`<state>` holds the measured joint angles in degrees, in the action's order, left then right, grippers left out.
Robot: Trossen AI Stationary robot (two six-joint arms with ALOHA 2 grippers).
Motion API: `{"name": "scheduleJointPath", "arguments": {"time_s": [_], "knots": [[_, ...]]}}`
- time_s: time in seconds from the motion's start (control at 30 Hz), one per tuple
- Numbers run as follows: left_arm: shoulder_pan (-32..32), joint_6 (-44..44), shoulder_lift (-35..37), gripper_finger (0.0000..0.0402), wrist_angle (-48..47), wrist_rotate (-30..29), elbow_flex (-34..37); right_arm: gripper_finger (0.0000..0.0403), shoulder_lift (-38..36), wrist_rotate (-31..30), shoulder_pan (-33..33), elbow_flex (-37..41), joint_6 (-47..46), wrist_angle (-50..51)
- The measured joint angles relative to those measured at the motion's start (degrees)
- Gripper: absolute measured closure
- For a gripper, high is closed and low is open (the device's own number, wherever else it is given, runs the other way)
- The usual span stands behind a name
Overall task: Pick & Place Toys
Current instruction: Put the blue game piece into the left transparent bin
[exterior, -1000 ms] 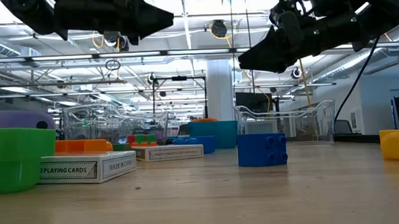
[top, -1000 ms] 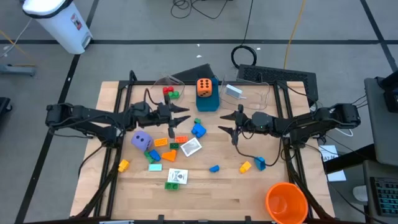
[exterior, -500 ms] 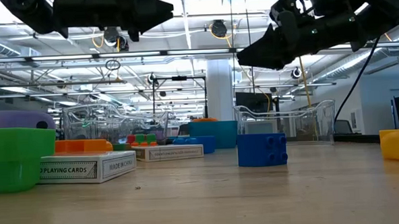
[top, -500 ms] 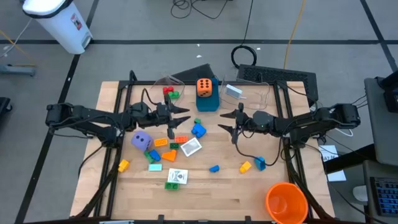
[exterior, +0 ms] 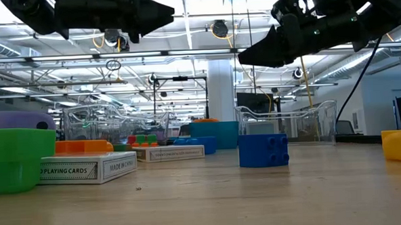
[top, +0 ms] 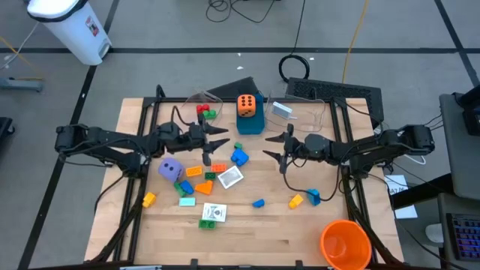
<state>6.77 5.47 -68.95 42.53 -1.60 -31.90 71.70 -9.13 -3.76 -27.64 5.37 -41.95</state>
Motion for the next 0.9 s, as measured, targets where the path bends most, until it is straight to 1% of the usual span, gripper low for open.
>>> {"name": "scheduleJointPath", "arguments": {"time_s": [0.23,0.37,0.5,0.9], "knots": [[0.01,-0.7,-0.04,0.0171,-0.97,-0.01,0.0,0.019,0.0,0.0,-0.01,0.0,0.26,0.15],[0.0,-1.47,-0.04,0.0145,-0.99,-0.01,0.0,0.019,0.0,0.0,-0.01,0.0,0.26,0.15],[-0.54,-1.53,-0.04,0.0134,-1.23,-0.01,0.0,0.019,0.0,0.0,-0.01,0.0,0.26,0.07],[-0.9,-1.31,-0.04,0.0133,-1.23,-0.01,0.0,0.019,0.0,-0.02,-0.01,0.0,0.26,0.04]]}}
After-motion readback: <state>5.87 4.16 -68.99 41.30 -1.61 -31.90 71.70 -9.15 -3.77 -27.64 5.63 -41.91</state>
